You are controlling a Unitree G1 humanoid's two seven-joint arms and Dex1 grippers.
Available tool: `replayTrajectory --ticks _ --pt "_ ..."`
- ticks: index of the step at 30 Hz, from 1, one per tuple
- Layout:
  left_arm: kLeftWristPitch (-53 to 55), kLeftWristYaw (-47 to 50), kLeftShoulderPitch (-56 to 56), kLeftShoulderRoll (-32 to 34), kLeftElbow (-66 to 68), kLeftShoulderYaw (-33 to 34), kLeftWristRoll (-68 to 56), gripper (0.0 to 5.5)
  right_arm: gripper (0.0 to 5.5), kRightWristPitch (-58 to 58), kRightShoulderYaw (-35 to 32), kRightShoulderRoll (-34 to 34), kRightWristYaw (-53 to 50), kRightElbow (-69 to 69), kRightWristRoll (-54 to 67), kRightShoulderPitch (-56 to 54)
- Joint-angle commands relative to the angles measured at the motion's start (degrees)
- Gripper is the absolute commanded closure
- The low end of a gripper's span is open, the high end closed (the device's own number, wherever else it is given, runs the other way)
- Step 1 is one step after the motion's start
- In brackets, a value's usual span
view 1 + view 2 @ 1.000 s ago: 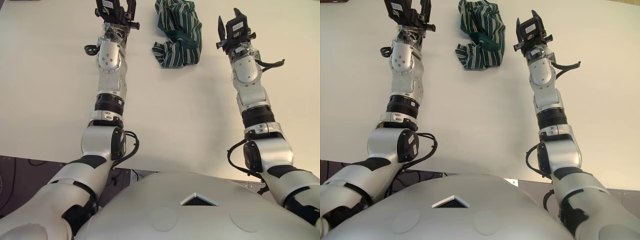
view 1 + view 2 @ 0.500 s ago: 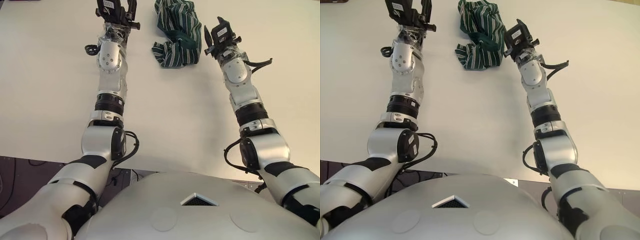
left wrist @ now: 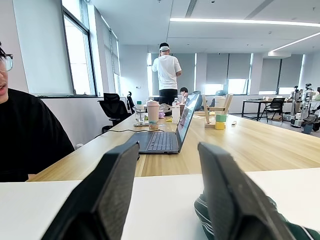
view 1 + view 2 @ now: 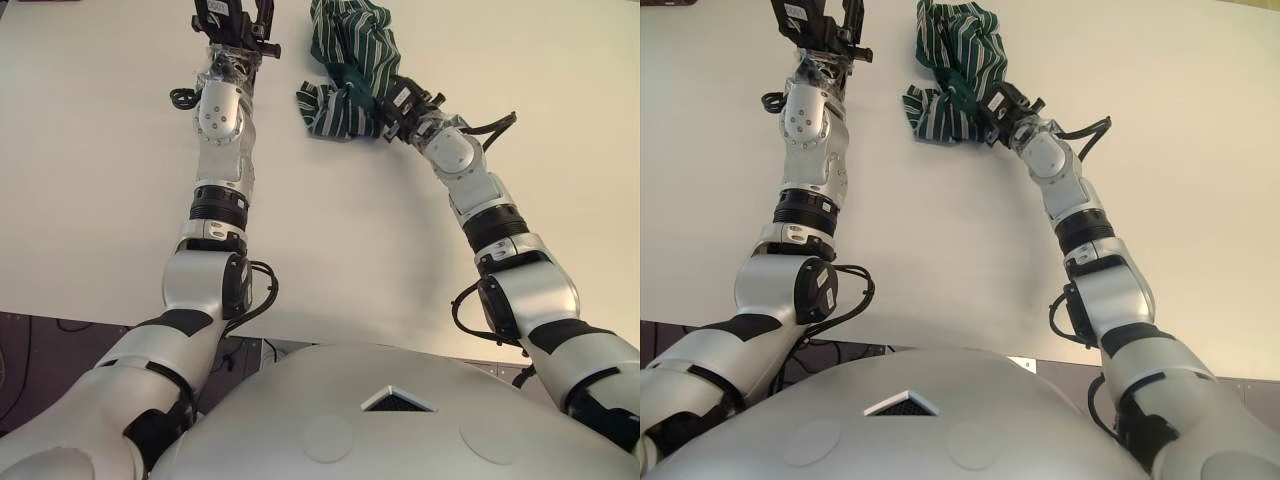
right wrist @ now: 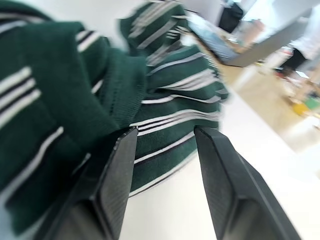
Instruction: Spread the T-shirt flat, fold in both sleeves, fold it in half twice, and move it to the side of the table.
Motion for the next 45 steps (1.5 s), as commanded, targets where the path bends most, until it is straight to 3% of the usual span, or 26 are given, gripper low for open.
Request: replayTrajectory --ticks 1,6,10,13,19,23,25,28,33,37,40,45 --pt "0.4 0.1 -1.2 0.2 0.7 0.0 0.2 3.37 3.43 5.4 3.0 0.2 10.9 -8.0 2.1 4.2" --pt "0.4 0.3 -1.2 0.7 0.9 0.2 0.3 3.37 3.43 18.9 3.7 2.5 26.5 -29.3 15.3 10.1" --pt "2.6 -1.0 -2.0 1.8 2.2 -0.3 0.5 3.37 3.43 23.8 -2.9 4.0 23.2 -33.4 21.4 6.6" --pt "8.4 -4.8 -1.8 3.0 6.1 -6.1 5.9 3.37 3.43 19.7 -7.5 3.4 15.3 -23.0 18.8 0.2" --pt "18.0 -13.2 0.8 3.9 7.5 -14.4 12.1 3.37 3.43 7.5 -8.7 5.7 2.2 9.8 12.0 -16.4" --pt "14.7 -29.2 7.4 6.1 -0.7 -23.3 14.0 3.37 3.43 6.4 -6.8 5.0 -3.5 23.9 7.3 -20.8" --pt "12.7 -39.3 13.4 10.3 -8.0 -27.8 13.4 3.37 3.43 5.2 -6.2 3.9 -3.8 26.1 5.6 -21.1" --pt "11.9 -46.8 18.8 17.8 -13.6 -31.2 14.9 3.37 3.43 3.7 -5.8 2.7 -3.3 26.9 4.2 -20.9" --pt "10.9 -46.0 18.2 23.9 -15.1 -28.8 14.8 3.37 3.43 5.6 -2.4 -2.0 7.4 22.5 0.8 -17.2" --pt "9.9 -47.7 18.1 26.2 -17.7 -25.7 10.4 3.37 3.43 4.9 -6.2 -7.1 13.0 10.1 5.3 -12.7" --pt "9.3 -48.7 17.2 26.9 -19.5 -22.6 6.3 3.37 3.43 4.2 -8.0 -10.5 20.2 -0.4 9.3 -8.1" --pt "8.8 -47.0 14.6 25.7 -20.1 -19.3 3.7 3.37 3.43 3.0 -5.1 -11.5 26.7 -9.9 9.5 -2.0"
